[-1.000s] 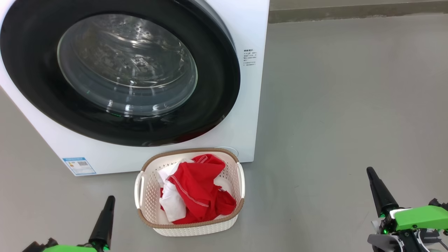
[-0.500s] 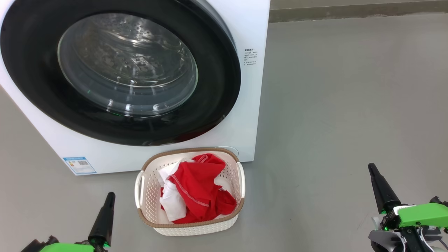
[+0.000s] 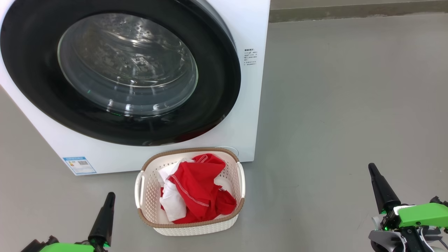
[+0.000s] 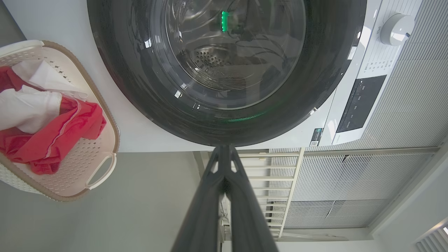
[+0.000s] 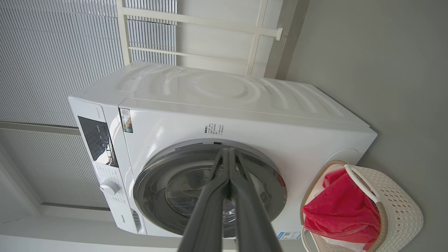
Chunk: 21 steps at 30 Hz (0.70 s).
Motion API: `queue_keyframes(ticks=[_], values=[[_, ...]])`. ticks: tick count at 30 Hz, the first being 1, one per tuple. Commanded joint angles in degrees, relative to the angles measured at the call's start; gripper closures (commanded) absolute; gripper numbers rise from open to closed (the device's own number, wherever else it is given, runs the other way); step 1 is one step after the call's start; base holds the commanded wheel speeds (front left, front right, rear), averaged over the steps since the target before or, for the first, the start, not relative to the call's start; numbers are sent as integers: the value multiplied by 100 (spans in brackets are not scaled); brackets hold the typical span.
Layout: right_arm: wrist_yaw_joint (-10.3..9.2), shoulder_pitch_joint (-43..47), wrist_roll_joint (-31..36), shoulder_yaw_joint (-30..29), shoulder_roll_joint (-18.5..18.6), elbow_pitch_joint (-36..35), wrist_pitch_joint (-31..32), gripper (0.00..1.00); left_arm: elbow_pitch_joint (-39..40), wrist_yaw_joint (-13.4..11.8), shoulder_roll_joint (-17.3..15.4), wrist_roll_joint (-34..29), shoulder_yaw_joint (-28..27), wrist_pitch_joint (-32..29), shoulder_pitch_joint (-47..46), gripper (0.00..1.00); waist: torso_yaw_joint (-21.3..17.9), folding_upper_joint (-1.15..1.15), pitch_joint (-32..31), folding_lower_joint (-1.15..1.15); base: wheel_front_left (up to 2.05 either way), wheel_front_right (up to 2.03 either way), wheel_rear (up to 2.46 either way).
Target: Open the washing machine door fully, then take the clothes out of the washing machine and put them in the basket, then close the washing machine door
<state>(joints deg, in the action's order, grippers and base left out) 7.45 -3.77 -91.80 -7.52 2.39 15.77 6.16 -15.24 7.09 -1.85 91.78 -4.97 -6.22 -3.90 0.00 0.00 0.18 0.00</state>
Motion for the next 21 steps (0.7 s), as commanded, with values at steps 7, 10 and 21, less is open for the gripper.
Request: queue_keyframes(ticks=[7,10,21], values=[[3,-242,-34,97,49,-175,35,100,119,40,-103,38,-156,-27,-230,100,0,0,0,0,0,0,0],[3,-242,-34,97,49,-175,35,100,119,40,-103,38,-156,-27,-230,100,0,0,0,0,0,0,0],[3,-242,-35,98,49,-175,35,100,119,40,-103,39,-155,-27,-230,100,0,0,0,0,0,0,0]])
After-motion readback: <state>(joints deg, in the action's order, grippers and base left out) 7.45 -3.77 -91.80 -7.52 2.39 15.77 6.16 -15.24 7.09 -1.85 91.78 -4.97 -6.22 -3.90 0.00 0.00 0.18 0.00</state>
